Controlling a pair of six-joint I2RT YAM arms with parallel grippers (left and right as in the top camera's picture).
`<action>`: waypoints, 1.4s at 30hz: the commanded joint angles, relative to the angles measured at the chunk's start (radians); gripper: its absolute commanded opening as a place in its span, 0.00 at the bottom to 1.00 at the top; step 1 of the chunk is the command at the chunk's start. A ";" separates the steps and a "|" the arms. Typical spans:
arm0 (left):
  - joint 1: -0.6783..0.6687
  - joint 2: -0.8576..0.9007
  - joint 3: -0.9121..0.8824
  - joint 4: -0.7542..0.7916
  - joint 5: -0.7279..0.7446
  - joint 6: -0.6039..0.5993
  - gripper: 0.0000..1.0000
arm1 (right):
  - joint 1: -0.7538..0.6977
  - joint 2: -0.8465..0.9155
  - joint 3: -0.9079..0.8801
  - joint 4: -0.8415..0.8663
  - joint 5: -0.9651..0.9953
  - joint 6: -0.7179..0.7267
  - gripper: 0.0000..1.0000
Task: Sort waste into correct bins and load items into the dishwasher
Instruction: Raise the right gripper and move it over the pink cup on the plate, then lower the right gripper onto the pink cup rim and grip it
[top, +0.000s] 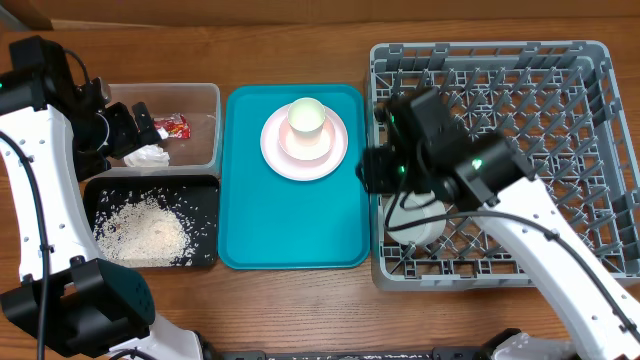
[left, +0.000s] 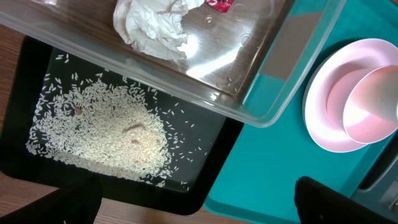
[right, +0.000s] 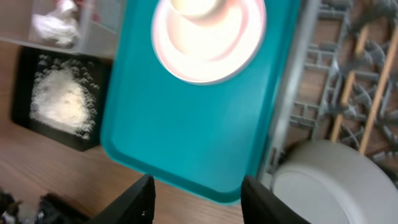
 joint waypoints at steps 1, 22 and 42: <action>0.003 -0.004 0.017 0.001 -0.006 -0.003 1.00 | 0.015 0.100 0.150 -0.020 -0.033 -0.082 0.39; 0.003 -0.004 0.017 0.001 -0.006 -0.004 1.00 | 0.238 0.578 0.173 0.270 0.232 0.015 0.04; 0.003 -0.004 0.017 0.001 -0.006 -0.004 1.00 | 0.237 0.679 0.119 0.405 0.273 0.016 0.04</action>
